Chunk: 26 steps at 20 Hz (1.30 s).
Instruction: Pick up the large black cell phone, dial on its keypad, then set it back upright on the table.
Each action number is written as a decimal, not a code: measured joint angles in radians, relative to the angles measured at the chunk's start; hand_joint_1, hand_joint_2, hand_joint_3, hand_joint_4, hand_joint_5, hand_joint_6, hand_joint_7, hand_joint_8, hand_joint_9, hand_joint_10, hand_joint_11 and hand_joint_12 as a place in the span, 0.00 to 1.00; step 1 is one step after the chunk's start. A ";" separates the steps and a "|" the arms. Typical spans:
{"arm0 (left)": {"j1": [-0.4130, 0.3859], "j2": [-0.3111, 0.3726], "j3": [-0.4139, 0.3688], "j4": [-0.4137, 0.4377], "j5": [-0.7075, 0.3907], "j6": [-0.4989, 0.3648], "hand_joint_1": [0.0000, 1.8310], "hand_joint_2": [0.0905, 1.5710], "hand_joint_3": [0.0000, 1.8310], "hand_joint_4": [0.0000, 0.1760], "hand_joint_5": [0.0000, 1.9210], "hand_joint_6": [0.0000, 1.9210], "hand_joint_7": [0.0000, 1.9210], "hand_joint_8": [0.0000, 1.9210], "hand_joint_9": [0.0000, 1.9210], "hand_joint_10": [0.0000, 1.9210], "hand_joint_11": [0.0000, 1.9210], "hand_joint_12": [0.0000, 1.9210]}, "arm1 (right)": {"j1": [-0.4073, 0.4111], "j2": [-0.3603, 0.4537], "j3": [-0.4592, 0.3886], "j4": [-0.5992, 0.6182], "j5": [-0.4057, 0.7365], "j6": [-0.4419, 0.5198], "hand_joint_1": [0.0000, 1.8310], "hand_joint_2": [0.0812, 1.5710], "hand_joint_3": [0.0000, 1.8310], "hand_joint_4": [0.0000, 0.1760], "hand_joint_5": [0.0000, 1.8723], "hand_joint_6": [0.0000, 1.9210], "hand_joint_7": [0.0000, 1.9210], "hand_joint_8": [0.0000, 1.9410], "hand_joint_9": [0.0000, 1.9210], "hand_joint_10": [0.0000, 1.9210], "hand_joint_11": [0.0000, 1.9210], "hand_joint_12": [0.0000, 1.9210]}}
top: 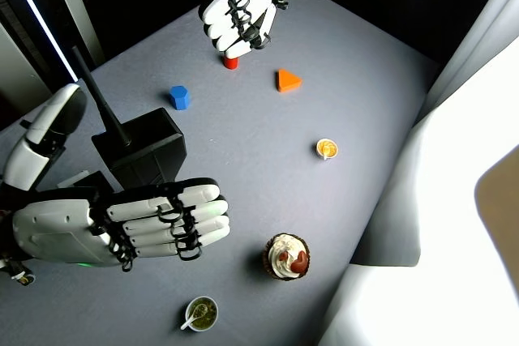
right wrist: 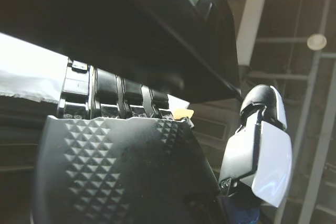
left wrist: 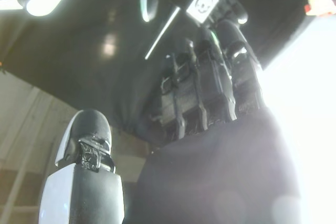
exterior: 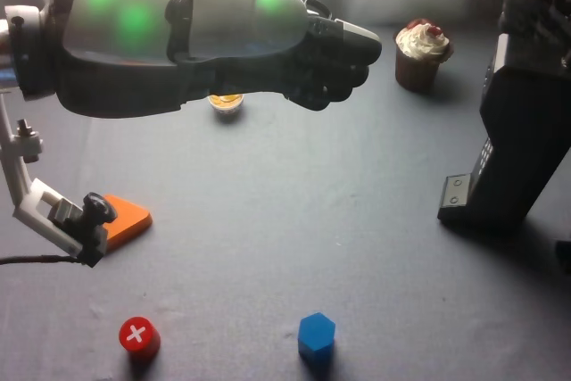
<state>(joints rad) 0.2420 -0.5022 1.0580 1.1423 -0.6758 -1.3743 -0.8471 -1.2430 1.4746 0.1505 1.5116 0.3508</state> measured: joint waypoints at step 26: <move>0.012 0.034 -0.011 -0.028 0.011 -0.006 0.00 0.79 0.00 0.00 0.15 0.00 0.16 0.00 0.12 0.00 0.00 0.20 | -0.398 0.669 -0.754 0.346 0.129 0.075 0.07 0.58 0.00 0.18 0.02 0.00 0.03 0.00 0.03 0.00 0.00 0.24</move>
<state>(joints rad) 0.2543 -0.4679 1.0473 1.1145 -0.6643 -1.3800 -1.2453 -0.5739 0.7204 0.4969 1.6402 0.4259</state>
